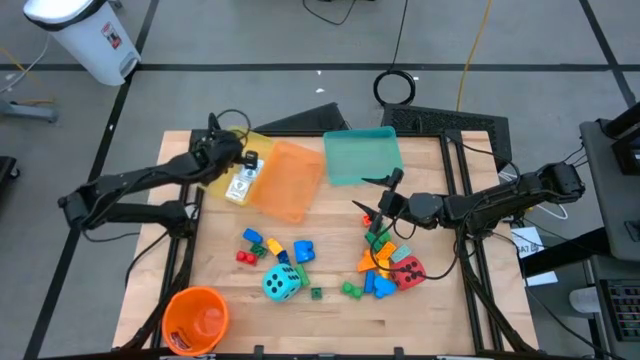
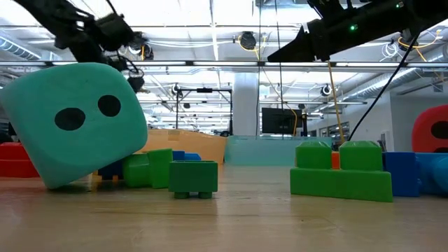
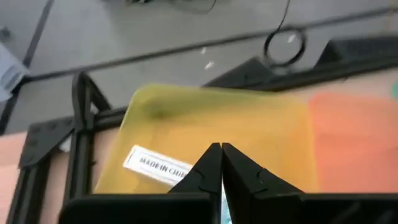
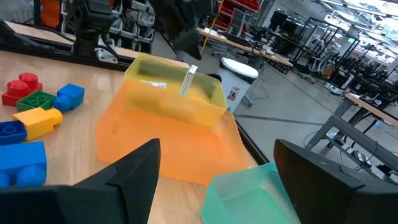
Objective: Pick & Place Toys
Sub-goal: Put the gray deck of cards into the yellow bin, then put the red dice into the orange bin
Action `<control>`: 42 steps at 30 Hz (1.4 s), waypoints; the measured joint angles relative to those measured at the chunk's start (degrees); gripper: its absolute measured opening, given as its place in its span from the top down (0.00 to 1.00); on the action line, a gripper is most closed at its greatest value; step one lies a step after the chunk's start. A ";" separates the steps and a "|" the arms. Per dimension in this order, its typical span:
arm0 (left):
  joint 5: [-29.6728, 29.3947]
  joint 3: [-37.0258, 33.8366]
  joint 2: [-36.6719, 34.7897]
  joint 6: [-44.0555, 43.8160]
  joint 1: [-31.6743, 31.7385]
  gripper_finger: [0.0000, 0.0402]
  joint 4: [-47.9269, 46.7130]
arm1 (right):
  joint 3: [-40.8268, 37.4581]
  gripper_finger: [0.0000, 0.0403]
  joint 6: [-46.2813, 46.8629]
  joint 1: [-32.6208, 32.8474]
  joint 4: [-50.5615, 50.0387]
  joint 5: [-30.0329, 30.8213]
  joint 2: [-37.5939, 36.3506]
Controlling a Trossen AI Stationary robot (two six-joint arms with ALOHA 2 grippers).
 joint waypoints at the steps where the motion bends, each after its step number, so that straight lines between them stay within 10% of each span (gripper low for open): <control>1: 0.83 0.12 1.55 -0.18 0.57 0.99 -0.01 | 0.00 0.30 -0.01 0.00 -0.02 -0.04 0.00; 11: 5.72 0.29 8.29 -4.93 2.57 0.99 -2.37 | 0.00 0.30 0.10 0.00 -0.02 -0.11 0.00; 24: 8.95 0.01 -3.32 -14.65 -2.24 0.97 -20.94 | 0.00 0.30 0.01 0.00 -0.50 -0.11 0.02; 42: 10.27 0.06 -13.93 -14.46 -13.29 0.99 -19.84 | 0.00 0.30 0.14 0.00 -0.38 -0.11 0.02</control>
